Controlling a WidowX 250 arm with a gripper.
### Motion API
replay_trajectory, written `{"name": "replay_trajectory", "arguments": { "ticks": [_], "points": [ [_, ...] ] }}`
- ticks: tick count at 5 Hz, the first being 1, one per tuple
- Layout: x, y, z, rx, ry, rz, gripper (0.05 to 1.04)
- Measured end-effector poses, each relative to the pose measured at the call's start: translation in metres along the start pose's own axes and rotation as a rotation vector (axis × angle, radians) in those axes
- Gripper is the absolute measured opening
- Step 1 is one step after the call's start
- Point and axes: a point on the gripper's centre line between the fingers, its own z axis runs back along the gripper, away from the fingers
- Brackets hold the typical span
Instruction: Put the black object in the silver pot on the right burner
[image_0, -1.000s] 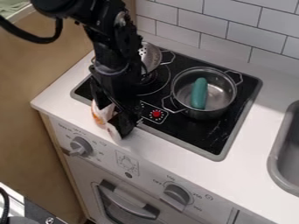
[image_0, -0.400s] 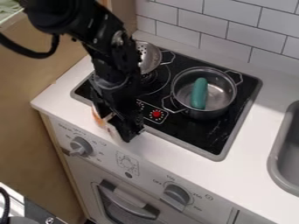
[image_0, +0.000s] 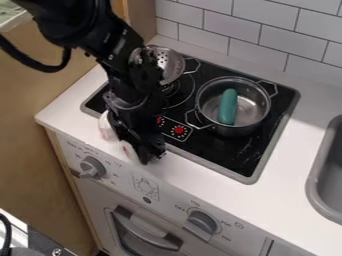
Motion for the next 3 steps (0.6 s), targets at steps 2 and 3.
{"name": "replay_trajectory", "arguments": {
  "ticks": [2, 3],
  "points": [
    [0.001, 0.000, 0.002, -0.048, 0.010, 0.008, 0.490],
    [0.011, 0.001, 0.019, -0.097, 0.046, 0.033, 0.490]
  ]
}}
